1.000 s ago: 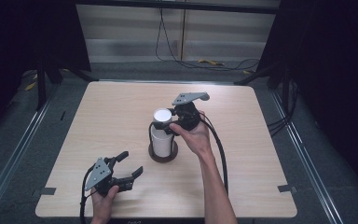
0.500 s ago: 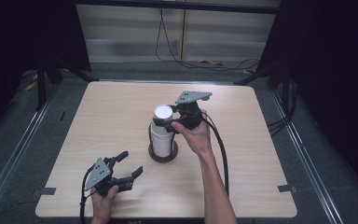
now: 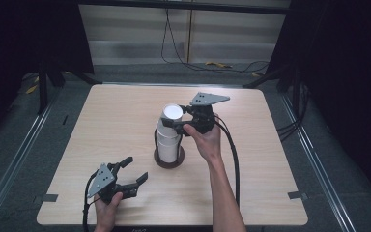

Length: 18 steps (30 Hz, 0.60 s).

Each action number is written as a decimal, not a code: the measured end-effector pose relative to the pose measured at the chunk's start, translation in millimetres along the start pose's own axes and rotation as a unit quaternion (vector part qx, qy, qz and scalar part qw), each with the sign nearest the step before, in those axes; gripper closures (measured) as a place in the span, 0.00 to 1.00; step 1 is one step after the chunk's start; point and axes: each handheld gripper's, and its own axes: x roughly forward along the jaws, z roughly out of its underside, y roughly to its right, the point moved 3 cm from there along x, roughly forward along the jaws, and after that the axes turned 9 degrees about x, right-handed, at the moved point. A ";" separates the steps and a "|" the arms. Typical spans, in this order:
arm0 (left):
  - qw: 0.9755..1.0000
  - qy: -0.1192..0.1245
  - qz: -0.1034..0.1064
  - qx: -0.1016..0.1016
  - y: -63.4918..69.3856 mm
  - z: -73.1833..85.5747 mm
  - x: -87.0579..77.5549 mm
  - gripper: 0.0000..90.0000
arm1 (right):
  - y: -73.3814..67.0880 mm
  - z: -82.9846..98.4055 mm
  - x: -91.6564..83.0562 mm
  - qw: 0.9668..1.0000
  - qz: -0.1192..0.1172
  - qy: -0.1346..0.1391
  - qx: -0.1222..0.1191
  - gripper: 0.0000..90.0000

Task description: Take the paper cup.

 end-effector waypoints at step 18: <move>1.000 -0.005 0.001 -0.005 1.5 -0.1 1.3 0.23 | 0.4 -0.8 -22.9 0.997 -0.018 0.070 0.024 0.38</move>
